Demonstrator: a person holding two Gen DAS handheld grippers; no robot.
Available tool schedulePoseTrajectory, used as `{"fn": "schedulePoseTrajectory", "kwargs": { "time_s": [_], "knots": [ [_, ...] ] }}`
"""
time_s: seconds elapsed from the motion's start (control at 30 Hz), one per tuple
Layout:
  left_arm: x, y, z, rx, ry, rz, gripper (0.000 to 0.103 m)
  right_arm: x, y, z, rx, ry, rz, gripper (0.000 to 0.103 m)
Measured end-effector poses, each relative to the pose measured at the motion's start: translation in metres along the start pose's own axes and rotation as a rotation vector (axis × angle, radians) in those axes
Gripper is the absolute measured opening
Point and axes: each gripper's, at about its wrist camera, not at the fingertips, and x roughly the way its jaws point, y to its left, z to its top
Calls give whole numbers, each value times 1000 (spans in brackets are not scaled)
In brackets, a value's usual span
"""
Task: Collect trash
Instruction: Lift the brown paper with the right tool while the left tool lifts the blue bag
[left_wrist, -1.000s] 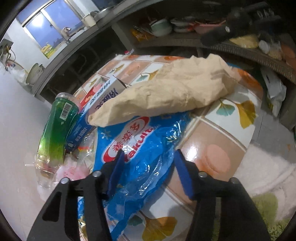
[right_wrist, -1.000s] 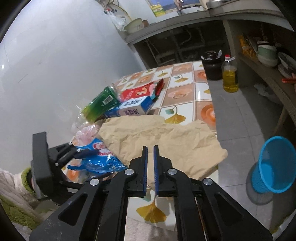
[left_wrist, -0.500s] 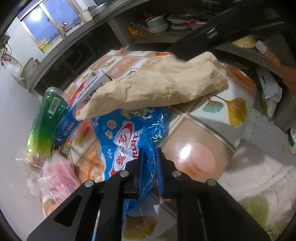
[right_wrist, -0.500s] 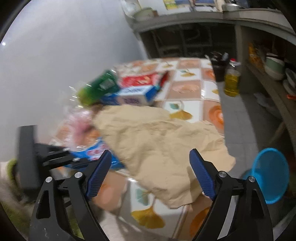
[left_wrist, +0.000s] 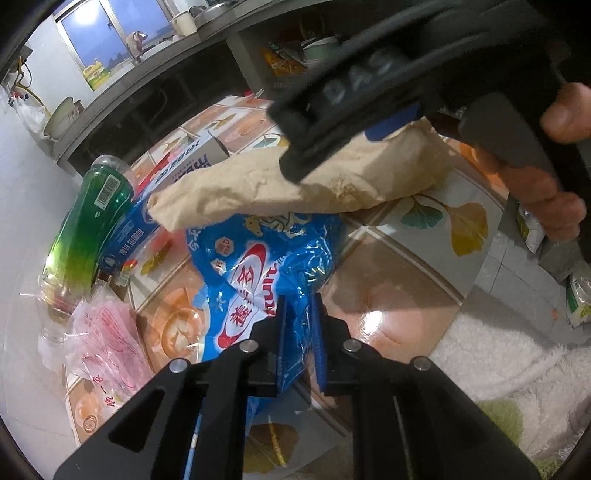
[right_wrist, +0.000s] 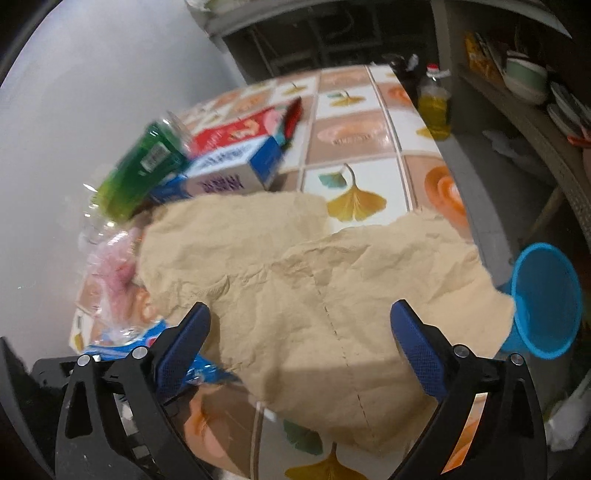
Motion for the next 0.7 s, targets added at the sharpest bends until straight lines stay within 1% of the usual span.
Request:
{"fn": "schedulePoseTrajectory", "kwargs": {
  "time_s": [0.07,0.13,0.2,0.33,0.5,0.63,0.67,0.7],
  "knots": [
    [-1,2,-2,-8,-2,-7,12,5,0,-1,3,18,-20,92],
    [0,5,-3,-14,-5,-12,12,7,5,-2,-23,21,-63,85],
    [0,6,-4,-19,-8,-15,12,8,8,-2,-46,22,-97,82],
    [0,8,-5,-21,-10,-17,12,8,11,-3,-65,17,-150,71],
    [0,7,-5,-15,-9,-12,12,7,14,-9,-104,3,-214,63],
    [0,4,-4,-8,-7,0,12,6,12,-10,-110,-6,-252,49],
    [1,3,-4,-9,-6,1,12,5,12,-10,-110,-6,-255,47],
    [1,2,-4,-10,-5,3,12,4,10,-10,-108,-6,-264,42]
  ]
}}
